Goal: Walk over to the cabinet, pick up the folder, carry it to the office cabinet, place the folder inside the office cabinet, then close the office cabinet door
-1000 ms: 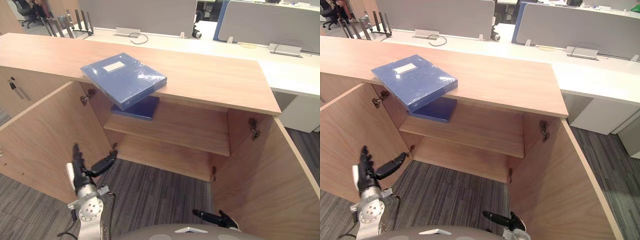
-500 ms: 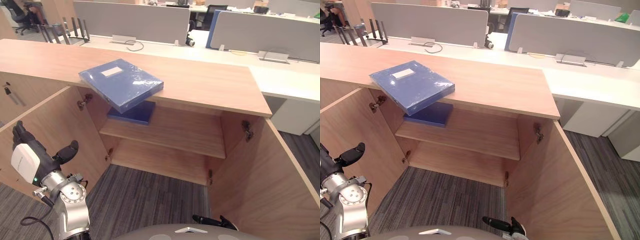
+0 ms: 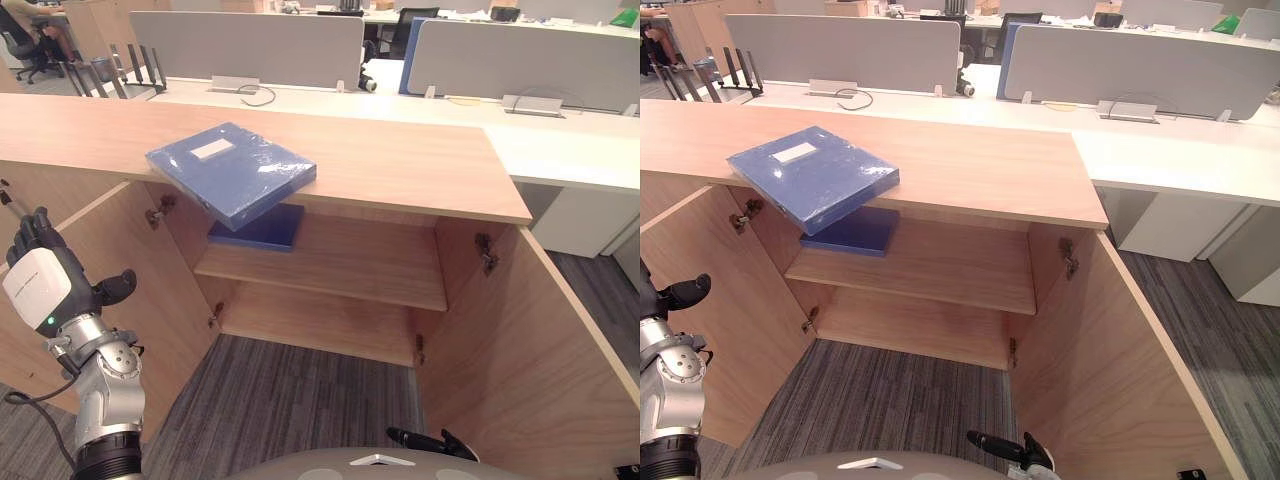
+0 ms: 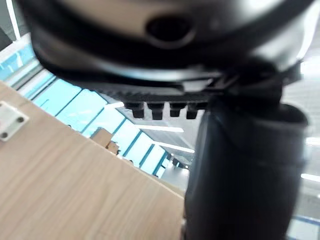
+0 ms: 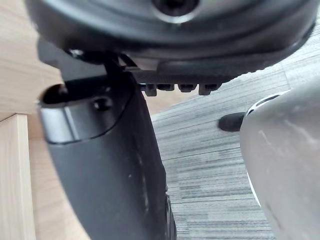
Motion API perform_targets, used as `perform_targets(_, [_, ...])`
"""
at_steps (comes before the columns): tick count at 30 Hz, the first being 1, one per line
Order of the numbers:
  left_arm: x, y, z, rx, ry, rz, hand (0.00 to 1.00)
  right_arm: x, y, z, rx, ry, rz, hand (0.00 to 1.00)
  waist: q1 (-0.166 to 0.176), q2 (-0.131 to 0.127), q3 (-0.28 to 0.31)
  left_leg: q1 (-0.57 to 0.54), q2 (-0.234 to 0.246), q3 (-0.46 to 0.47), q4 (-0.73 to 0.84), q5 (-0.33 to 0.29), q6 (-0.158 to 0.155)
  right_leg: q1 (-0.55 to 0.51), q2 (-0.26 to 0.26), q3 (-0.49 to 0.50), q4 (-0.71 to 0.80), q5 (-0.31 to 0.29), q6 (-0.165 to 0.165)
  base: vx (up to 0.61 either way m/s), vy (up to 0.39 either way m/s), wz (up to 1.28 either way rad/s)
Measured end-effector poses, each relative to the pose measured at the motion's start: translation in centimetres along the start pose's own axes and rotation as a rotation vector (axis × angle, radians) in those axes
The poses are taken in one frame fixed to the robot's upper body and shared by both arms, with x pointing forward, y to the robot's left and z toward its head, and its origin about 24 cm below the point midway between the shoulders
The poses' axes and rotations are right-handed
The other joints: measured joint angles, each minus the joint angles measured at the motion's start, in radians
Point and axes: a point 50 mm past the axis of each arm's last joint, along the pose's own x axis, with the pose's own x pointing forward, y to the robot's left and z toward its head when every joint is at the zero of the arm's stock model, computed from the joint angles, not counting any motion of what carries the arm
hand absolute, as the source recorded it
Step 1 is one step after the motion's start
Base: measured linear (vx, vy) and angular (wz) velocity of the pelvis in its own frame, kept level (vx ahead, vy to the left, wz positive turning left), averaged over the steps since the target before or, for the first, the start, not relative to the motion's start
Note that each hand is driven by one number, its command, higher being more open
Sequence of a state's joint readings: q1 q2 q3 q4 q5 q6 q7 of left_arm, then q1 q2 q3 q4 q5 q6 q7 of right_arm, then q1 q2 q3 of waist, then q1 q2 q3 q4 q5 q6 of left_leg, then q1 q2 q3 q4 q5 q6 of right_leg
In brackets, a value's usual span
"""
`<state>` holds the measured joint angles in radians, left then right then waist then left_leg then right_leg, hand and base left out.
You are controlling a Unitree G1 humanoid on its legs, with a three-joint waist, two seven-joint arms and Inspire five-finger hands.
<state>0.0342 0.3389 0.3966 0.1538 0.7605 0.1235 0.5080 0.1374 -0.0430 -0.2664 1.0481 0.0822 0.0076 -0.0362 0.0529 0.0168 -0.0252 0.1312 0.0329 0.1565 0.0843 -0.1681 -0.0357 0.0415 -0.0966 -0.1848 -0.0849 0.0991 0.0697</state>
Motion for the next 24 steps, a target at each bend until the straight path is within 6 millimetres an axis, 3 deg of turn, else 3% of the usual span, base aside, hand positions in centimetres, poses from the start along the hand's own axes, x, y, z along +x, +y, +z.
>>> perform_targets(5, [1.1,-0.2,0.7,0.004,-0.033,-0.01,1.0,0.0,-0.2,0.0,0.016,-0.005,-0.007,1.0,-0.003,0.005,0.0,0.005,-0.007,0.011,0.0,-0.005,0.008,-0.001,-0.004,0.013,0.0,0.002,0.001,-0.02,0.005,-0.07])
perform_targets(20, [0.8,-2.9,4.3,-0.019,-0.196,-0.127,1.0,0.0,-1.0,0.0,0.066,-0.006,-0.038,1.0,-0.01,0.016,0.004,0.017,-0.014,0.032,-0.001,-0.007,0.013,-0.001,-0.009,0.036,0.0,0.006,0.006,-0.03,-0.011,-0.04])
perform_targets(24, [0.7,-3.2,4.6,-0.02,-0.213,-0.138,1.0,0.1,-1.0,0.2,0.067,-0.008,-0.041,1.0,-0.027,0.016,0.004,0.018,-0.015,0.038,-0.003,-0.008,0.013,-0.004,-0.01,0.043,0.0,0.008,0.007,-0.03,-0.016,-0.05])
